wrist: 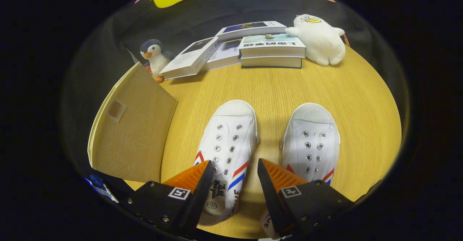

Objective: Open the storage box then place both shoes into the box .Put the left shoe in first, then the right shoe, with the right side of both shoes facing outward in a uniform manner.

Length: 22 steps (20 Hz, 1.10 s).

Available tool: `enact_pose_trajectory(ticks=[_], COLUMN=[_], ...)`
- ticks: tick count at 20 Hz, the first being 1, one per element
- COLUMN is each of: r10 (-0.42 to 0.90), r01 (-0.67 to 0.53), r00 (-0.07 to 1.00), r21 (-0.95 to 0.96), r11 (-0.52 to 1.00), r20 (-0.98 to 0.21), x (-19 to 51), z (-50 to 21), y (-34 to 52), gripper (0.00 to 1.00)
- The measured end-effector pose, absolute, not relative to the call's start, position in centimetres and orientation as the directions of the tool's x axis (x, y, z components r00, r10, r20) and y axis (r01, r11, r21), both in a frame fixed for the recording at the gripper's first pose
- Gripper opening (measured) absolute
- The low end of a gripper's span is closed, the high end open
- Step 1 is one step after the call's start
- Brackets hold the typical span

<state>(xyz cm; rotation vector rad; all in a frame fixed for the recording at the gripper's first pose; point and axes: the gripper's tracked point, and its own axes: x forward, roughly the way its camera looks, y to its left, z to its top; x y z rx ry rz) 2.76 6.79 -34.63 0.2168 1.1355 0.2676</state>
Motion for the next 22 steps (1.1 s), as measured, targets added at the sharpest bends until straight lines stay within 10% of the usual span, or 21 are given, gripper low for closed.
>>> enact_pose_trajectory(ticks=[7,9,12,22], r10=[0.311,0.333,0.328,0.383], r01=[-0.001,0.061,0.114,0.091], r00=[0.356,0.347,0.348,0.39], r21=[0.333,0.375,0.387,0.449], r11=[0.943,0.925,0.915,0.889], r20=[-0.881,-0.877,-0.878,-0.838], x=[2.5,2.4,2.3,2.4], z=[-35.2,-35.3,-35.2,-30.2], y=[6.3,6.5,6.5,8.2], gripper=[0.51,0.2,0.05,0.05])
